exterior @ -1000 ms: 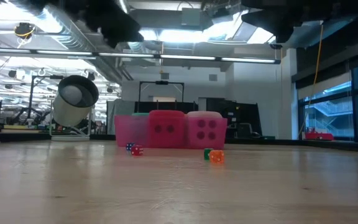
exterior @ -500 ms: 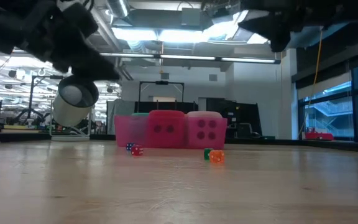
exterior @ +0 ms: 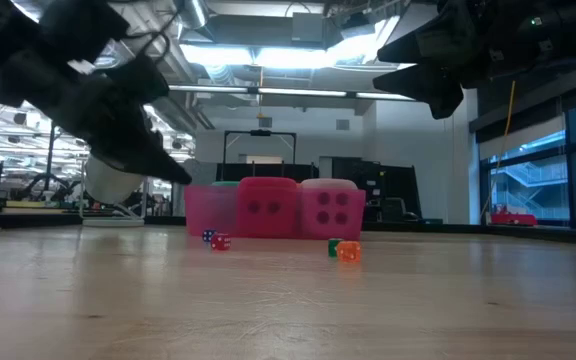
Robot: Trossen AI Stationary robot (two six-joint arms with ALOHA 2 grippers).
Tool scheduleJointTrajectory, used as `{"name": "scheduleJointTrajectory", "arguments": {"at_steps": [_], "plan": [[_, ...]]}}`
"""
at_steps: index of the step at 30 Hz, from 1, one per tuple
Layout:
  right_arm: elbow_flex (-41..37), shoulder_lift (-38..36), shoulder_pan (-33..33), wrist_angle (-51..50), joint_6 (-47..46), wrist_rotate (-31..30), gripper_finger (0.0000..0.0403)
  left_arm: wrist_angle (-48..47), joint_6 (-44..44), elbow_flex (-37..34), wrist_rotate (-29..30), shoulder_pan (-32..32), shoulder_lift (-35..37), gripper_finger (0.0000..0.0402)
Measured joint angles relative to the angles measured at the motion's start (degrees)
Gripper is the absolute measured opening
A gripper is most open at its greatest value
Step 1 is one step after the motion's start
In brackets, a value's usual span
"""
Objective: Pick & Place Dice
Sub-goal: Put the small blue dice into the pink bin
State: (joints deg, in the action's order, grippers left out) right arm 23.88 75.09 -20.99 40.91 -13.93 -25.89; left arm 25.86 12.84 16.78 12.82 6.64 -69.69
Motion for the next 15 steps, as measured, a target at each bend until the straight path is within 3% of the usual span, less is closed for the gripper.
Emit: {"name": "scheduleJointTrajectory", "arguments": {"at_steps": [15], "plan": [[0.00,0.00,0.00,-0.22,1.32,0.01,0.0241,-0.84,-2.85,7.41,-5.27,-5.80,-16.73,0.0169]]}}
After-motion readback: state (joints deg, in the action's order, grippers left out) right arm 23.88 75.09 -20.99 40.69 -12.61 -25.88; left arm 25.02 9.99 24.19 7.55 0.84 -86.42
